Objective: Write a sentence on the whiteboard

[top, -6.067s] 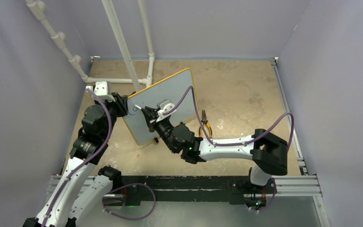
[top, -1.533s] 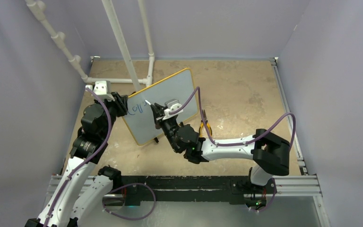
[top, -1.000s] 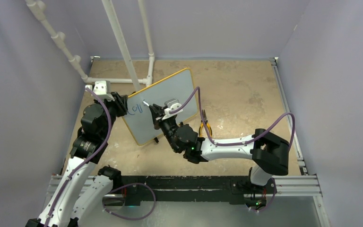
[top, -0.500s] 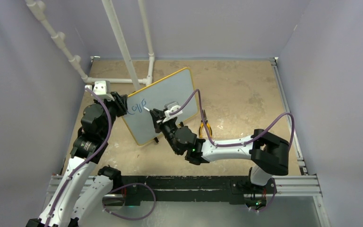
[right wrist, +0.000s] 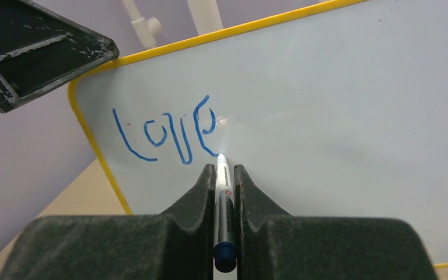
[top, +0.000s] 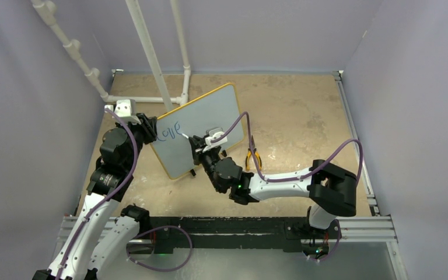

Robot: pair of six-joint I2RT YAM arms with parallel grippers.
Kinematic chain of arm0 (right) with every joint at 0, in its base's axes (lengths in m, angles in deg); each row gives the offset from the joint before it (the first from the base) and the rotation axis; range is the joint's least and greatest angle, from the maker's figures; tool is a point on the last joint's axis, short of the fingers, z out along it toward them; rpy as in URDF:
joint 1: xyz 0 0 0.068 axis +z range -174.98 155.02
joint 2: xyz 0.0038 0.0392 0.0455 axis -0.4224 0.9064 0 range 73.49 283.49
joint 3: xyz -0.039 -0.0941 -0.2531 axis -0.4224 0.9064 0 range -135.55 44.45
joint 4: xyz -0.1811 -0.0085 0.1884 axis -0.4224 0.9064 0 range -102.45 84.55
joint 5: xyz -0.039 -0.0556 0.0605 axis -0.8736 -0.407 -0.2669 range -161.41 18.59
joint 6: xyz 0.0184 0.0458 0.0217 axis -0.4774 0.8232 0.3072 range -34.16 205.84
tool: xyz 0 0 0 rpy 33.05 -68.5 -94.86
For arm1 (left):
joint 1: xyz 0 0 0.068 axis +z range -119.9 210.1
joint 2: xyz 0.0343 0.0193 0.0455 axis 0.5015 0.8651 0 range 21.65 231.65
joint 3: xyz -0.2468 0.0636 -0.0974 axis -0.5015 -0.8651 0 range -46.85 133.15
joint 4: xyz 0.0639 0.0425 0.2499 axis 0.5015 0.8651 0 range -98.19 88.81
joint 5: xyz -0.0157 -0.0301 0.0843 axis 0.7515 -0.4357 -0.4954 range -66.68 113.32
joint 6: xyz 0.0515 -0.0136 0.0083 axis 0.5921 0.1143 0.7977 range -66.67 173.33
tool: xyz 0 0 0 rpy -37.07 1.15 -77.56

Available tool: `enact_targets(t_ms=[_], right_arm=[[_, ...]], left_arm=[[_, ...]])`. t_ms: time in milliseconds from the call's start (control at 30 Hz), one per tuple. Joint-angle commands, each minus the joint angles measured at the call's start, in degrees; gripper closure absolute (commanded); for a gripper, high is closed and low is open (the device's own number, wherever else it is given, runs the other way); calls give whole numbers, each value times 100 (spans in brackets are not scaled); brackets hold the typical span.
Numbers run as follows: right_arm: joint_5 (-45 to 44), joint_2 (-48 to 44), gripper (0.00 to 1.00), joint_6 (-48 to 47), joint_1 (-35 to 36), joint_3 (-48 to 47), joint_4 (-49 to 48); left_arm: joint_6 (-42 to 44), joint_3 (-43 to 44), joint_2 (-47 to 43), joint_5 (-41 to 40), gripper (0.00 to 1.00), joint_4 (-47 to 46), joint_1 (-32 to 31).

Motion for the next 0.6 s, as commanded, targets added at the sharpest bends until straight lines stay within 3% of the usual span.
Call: enact_targets(t_ms=[0, 567], right_arm=[[-467, -178, 100, -47, -32, 24, -24], [106, -425, 100, -537, -32, -72, -775]], left_arm=[[-109, -74, 39, 192, 69, 72, 19], [-109, -81, 45, 239, 69, 62, 36]])
